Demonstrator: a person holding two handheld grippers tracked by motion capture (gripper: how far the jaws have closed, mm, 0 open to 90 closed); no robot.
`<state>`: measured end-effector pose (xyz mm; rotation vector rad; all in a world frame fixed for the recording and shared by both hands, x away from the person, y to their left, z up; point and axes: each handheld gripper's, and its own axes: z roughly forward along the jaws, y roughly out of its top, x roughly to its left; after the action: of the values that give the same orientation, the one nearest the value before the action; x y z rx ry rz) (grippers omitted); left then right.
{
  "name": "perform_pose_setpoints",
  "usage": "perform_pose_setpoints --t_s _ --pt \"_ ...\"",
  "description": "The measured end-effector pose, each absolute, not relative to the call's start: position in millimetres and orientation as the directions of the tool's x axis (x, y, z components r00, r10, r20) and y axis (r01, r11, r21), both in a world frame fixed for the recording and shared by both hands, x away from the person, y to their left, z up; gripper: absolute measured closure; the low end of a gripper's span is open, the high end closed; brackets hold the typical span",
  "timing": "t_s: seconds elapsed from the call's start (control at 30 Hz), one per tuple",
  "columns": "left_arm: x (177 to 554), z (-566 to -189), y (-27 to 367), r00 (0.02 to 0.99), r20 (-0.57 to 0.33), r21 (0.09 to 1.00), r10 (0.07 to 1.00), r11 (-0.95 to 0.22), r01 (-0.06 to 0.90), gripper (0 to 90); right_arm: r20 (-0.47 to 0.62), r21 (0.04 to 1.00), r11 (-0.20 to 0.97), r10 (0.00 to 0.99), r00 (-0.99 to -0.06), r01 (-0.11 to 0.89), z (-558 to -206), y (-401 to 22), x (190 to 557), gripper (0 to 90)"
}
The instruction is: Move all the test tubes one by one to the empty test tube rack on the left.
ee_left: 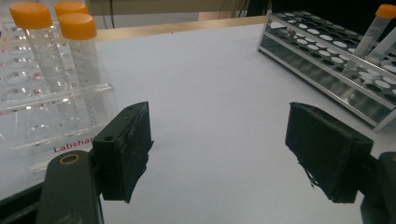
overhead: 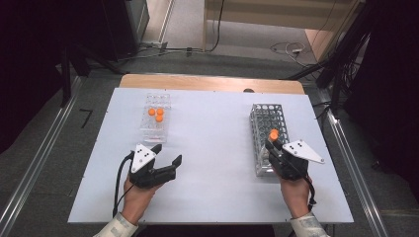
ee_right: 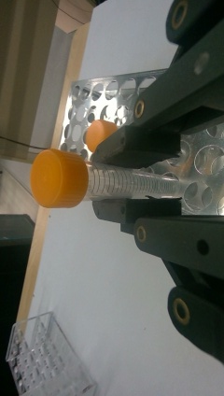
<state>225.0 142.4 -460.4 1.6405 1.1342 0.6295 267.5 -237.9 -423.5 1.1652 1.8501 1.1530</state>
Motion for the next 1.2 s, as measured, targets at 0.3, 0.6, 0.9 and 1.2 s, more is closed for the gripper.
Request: perform_pose_setpoints --t_s 0.3,0.6,0.9,1.2 --pt "223 -459 142 0.426 -0.120 0.930 0.897 -0.049 0.364 22.4 -0.044 0.941 0.188 0.891 -0.451 0.280 -400 -236 247 72.0" --pt "219 -452 136 0.449 -0.135 0.940 0.883 -0.029 0.341 22.5 -0.026 0.938 0.215 0.826 -0.563 0.272 -400 -211 232 72.2" --pt "214 -442 124 0.494 -0.138 0.948 0.859 -0.029 0.316 22.7 -0.033 0.914 0.282 0.767 -0.640 0.292 -416 -178 228 72.2" --pt "209 -434 114 0.545 -0.128 0.954 0.829 -0.047 0.297 26.4 -0.036 0.899 0.326 0.722 -0.691 0.293 -426 -151 226 72.3"
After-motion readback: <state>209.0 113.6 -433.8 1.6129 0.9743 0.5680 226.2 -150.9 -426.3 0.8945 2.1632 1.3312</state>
